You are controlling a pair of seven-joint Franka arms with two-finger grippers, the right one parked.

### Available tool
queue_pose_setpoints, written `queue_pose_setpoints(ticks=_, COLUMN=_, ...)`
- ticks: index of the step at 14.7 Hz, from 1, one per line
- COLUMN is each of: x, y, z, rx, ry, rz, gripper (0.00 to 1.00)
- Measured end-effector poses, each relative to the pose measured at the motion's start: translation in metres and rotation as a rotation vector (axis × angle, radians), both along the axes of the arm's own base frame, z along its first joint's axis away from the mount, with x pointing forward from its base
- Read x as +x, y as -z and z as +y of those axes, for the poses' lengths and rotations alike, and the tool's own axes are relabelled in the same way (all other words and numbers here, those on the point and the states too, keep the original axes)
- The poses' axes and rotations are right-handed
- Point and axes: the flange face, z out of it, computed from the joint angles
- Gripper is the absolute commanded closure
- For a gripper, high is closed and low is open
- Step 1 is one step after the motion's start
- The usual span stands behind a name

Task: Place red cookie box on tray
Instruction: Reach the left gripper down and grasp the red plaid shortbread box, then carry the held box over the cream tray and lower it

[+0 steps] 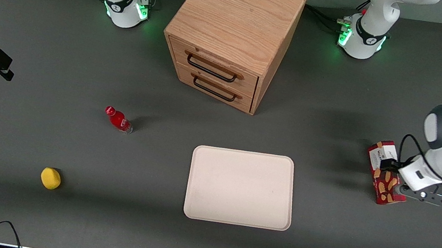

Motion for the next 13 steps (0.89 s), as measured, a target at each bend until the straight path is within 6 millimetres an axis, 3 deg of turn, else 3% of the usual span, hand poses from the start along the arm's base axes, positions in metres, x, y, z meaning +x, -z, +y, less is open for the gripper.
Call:
queue_pose_setpoints(ticks=3, x=-0.015, y=0.027, z=0.004, rx=0.001, ry=0.007, rz=-0.022, gripper=1.0)
queue_pose_setpoints(ticks=7, x=-0.016, y=0.025, z=0.009, rx=0.003, ry=0.008, rz=-0.026, gripper=1.0)
queue_pose_setpoints(ticks=9, x=-0.014, y=0.014, z=0.01, rx=0.001, ry=0.005, rz=-0.012, gripper=1.0)
queue_pose_setpoints(ticks=11, x=-0.005, y=-0.027, z=0.01, rx=-0.006, ry=-0.005, rz=0.041, gripper=1.0)
queue_pose_setpoints(ticks=13, x=0.008, y=-0.108, z=0.006, rx=-0.014, ry=-0.021, rz=0.093, gripper=1.0)
